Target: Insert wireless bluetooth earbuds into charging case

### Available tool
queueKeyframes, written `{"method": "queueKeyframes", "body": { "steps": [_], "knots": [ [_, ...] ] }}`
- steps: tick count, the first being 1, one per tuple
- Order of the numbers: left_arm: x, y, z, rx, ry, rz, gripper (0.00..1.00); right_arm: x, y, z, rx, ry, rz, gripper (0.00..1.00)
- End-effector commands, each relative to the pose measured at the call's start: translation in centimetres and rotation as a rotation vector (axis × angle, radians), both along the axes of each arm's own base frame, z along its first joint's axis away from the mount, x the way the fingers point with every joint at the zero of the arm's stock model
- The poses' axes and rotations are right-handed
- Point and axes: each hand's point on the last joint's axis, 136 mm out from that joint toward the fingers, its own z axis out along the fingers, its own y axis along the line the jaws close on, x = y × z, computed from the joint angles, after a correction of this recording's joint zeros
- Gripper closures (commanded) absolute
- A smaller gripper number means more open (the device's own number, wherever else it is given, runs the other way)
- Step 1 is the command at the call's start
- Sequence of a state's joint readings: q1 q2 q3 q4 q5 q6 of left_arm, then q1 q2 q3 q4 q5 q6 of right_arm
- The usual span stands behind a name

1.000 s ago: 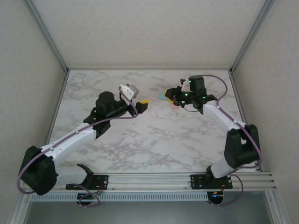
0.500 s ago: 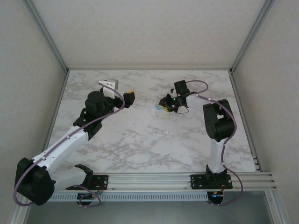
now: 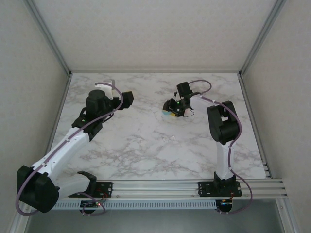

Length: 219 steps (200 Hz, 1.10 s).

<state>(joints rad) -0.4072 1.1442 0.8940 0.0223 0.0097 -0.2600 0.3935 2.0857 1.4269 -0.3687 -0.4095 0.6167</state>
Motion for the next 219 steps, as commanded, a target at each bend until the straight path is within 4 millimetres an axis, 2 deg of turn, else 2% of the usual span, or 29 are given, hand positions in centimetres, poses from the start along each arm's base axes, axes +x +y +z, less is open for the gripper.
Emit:
{"method": "queueKeyframes", "body": {
  "steps": [1,9,22,40,64,83,101,123,136,156,185,219],
  "knots": [
    [-0.1,2.1,-0.3,-0.012,0.067,0.108,0.0,-0.3,-0.8,1.6,-0.079,-0.043,0.044,0.47],
    [0.0,2.8,-0.7,-0.013,0.087,0.152,0.0,-0.3,-1.1,2.1,-0.092,-0.056,0.046,0.45],
    [-0.3,4.4,-2.5,-0.002,0.16,0.23,0.0,-0.3,-1.5,2.8,-0.112,-0.074,0.051,0.43],
    [-0.6,5.4,-4.0,0.005,0.216,0.272,0.0,-0.5,-2.1,3.8,-0.145,-0.099,0.054,0.41],
    [-1.5,8.2,-6.4,0.02,0.312,0.405,0.0,-0.9,-2.9,5.5,-0.172,-0.14,0.062,0.38],
    [-3.3,11.8,-9.2,0.063,0.442,0.563,0.0,-1.6,-2.9,7.7,-0.145,-0.186,0.081,0.38],
    [-5.9,15.8,-12.2,0.079,0.591,0.743,0.0,-2.3,-3.0,9.7,-0.119,-0.231,0.083,0.37],
    [-8.7,18.9,-16.0,0.105,0.731,0.853,0.0,-3.3,-3.1,11.9,-0.09,-0.269,0.084,0.37],
    [-9.6,19.7,-17.8,0.064,0.801,0.872,0.0,-3.7,-3.3,12.8,-0.081,-0.288,0.088,0.36],
    [-9.6,20.3,-18.9,0.033,0.827,0.882,0.0,-4.3,-3.5,13.6,-0.083,-0.298,0.096,0.36],
    [-10.4,21.3,-21.2,-0.072,0.925,0.94,0.0,-4.9,-3.6,13.7,-0.08,-0.29,0.099,0.36],
    [-11.1,21.0,-23.5,-0.107,1.049,0.997,0.03,-5.2,-3.6,13.1,-0.073,-0.269,0.088,0.36]
  ]
}}
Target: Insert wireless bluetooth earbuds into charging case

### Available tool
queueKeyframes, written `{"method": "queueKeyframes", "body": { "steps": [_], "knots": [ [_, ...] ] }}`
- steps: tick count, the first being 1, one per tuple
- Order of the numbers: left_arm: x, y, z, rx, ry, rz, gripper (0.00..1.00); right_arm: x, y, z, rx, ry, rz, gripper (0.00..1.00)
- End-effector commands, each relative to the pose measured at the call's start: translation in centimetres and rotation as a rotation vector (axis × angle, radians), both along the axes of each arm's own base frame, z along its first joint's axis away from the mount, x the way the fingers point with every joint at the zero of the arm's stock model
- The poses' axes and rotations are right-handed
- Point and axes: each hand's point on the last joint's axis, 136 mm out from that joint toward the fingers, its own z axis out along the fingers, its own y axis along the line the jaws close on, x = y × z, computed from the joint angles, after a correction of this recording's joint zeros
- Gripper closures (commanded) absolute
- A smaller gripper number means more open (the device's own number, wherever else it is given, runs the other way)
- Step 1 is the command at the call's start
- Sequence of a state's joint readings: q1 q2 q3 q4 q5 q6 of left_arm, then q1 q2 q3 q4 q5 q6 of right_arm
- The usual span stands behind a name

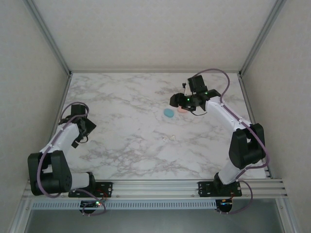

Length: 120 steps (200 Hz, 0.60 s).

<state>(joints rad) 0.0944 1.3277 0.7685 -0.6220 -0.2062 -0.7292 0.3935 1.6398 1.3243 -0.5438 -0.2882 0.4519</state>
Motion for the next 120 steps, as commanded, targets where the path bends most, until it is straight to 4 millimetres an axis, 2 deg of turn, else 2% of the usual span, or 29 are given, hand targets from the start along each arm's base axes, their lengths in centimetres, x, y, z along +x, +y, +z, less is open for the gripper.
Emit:
{"method": "queueKeyframes", "body": {
  "steps": [1,27,50,120],
  "knots": [
    [-1.1,-0.9,-1.9,-0.081,0.082,0.068,0.04,-1.0,0.2,0.1,0.006,0.012,0.019,0.36],
    [0.2,-2.0,-2.7,-0.145,0.064,0.052,0.07,-1.2,0.4,0.0,0.02,0.024,0.017,0.36],
    [0.5,-1.6,-3.0,-0.126,0.084,0.058,0.08,-1.3,0.3,0.0,0.021,0.03,0.013,0.36],
    [1.0,-1.3,-4.6,-0.119,0.118,0.06,0.22,-1.8,0.1,-0.5,0.015,0.05,0.013,0.36]
  ]
}}
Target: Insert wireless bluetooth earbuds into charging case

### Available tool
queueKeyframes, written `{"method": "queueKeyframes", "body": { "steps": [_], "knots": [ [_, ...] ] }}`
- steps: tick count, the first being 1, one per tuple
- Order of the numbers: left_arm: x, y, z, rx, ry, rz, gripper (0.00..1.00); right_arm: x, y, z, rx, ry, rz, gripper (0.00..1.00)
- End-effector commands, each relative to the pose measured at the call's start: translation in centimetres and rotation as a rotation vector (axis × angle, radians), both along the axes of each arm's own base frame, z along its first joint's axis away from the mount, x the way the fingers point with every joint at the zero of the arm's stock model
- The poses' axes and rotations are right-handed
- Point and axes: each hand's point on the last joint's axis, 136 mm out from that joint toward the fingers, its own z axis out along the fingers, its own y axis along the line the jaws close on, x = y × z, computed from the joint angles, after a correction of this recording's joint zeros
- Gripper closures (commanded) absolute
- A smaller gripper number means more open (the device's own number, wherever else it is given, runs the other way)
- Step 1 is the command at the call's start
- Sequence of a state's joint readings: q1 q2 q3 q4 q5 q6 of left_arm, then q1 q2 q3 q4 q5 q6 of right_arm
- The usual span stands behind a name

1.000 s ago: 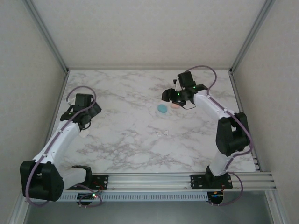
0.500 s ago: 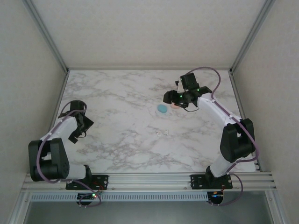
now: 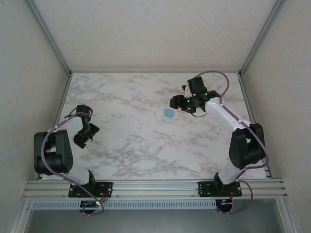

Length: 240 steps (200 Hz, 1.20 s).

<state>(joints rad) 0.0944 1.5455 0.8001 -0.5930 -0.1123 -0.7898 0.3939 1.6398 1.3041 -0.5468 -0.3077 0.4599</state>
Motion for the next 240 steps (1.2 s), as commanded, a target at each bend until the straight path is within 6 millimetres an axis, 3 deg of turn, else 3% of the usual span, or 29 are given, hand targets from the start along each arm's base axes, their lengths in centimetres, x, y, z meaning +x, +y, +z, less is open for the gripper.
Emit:
{"method": "queueKeyframes", "body": {
  "steps": [1,58,90,126,154,181,212,240],
  "knots": [
    [0.7,0.2,0.1,0.002,-0.019,0.023,0.22,-1.2,0.0,0.3,0.006,0.018,0.007,0.36],
    [0.7,-0.1,-0.6,-0.012,-0.022,0.011,0.35,-1.3,0.1,-0.1,0.001,0.03,0.008,0.35],
    [0.7,-0.5,0.0,-0.027,-0.05,-0.009,0.44,-1.2,0.0,-0.2,-0.001,0.032,0.007,0.35],
    [1.7,-3.0,1.8,-0.033,-0.082,-0.154,0.46,-1.2,-0.1,-0.4,-0.013,0.031,0.007,0.35],
    [3.1,-6.9,3.6,-0.011,-0.102,-0.326,0.45,-1.2,-0.4,-0.6,-0.03,0.031,0.006,0.35],
    [4.8,-12.1,5.5,0.01,-0.149,-0.507,0.44,-1.3,-0.9,-0.8,-0.038,0.034,-0.01,0.35],
    [5.7,-18.4,5.0,0.002,-0.145,-0.688,0.44,-1.4,-1.6,-1.0,-0.03,0.045,-0.03,0.35],
    [5.4,-23.6,3.8,0.003,-0.109,-0.83,0.44,-1.6,-2.2,-1.1,-0.028,0.054,-0.049,0.35]
  ]
}}
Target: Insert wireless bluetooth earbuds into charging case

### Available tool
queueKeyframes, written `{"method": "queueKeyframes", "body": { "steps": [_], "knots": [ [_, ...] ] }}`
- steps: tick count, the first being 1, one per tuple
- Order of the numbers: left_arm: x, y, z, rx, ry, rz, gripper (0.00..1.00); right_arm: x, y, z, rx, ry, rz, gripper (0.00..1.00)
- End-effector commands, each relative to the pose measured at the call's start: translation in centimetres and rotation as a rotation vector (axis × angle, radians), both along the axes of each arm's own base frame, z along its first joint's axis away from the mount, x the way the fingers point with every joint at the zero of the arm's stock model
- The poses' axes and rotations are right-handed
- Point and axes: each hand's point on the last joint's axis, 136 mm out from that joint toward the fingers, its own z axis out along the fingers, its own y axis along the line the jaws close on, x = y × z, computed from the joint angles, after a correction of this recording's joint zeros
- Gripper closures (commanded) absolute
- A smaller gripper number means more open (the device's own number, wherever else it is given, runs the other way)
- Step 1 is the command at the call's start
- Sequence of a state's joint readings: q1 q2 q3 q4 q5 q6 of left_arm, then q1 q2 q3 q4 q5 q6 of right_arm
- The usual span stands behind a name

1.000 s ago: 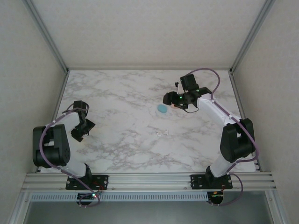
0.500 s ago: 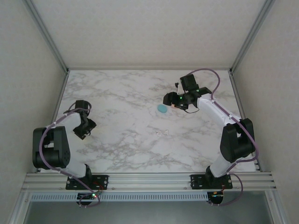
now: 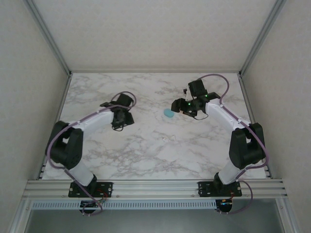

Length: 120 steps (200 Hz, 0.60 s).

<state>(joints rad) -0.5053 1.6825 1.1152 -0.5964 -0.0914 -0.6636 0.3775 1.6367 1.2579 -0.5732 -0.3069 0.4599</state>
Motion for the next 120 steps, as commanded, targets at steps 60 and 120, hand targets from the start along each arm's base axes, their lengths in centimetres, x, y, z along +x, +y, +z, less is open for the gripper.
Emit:
{"method": "queueKeyframes", "body": {
  "steps": [60,120],
  "knots": [
    [-2.2,-8.6,-3.0,0.048,0.078,-0.248,0.43,-0.9,-1.2,0.6,0.045,-0.022,-0.017,0.36],
    [-2.7,-8.6,-3.7,0.075,0.1,-0.318,0.38,-0.7,-0.2,-0.1,0.074,-0.036,0.052,0.39]
  ]
}}
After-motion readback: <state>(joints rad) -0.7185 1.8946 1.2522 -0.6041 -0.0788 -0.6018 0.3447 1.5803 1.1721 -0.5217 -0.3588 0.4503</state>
